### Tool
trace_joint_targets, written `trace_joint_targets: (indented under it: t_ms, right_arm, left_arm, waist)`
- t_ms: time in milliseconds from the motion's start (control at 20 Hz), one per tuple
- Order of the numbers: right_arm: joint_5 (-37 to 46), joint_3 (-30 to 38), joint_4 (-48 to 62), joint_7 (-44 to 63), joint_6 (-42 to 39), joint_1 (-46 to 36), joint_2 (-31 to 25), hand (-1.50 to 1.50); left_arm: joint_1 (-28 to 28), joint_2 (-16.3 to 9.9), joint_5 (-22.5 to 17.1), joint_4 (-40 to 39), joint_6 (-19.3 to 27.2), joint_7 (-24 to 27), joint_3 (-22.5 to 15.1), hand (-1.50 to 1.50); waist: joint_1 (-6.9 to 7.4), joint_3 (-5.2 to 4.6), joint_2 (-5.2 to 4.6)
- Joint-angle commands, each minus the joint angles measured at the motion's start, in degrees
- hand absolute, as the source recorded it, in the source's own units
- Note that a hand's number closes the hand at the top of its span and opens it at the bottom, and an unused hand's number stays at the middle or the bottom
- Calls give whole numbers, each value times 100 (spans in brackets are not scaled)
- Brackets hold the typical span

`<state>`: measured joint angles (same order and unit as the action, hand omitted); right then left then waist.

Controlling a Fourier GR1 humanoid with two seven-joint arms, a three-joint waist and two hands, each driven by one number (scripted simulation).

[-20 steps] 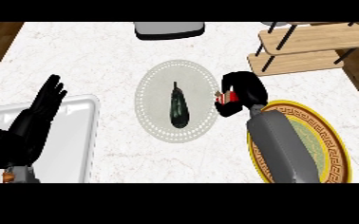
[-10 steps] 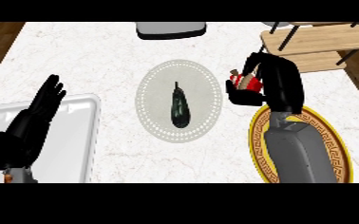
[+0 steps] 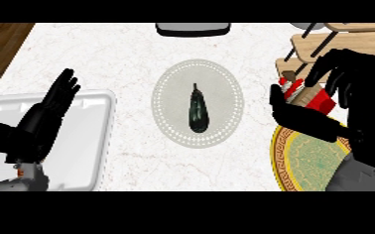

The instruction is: Pick the cupcake from the placemat and place it in the tiered shelf

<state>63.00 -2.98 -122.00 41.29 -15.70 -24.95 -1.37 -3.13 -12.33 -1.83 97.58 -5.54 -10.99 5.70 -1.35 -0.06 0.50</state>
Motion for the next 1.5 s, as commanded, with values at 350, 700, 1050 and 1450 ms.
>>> trace_joint_targets:
  t_ms: [350, 700, 1050, 1450]
  right_arm:
    - [-1188, 1691, 989, 120, -28, -1831, -499, 150]
    - [-3242, 2605, 1448, -12, 1690, -2344, 131, 150]
    - [-810, 1414, 2094, -815, 101, -1704, -2333, 150]
    - [-95, 1161, 4237, -2235, 1367, -2394, -2921, 150]
  left_arm:
    - [-219, 30, 100, -24, -72, -69, -48, 0]
    - [-35, 211, 285, -202, -17, 316, -232, 0]
    - [-254, 150, 163, -127, 5, 29, -105, 0]
    - [-17, 208, 259, -110, -77, 216, -231, 0]
  waist:
    - [170, 8, -50]
    - [263, 12, -84]
    - [87, -34, -147]
    - [285, 5, -93]
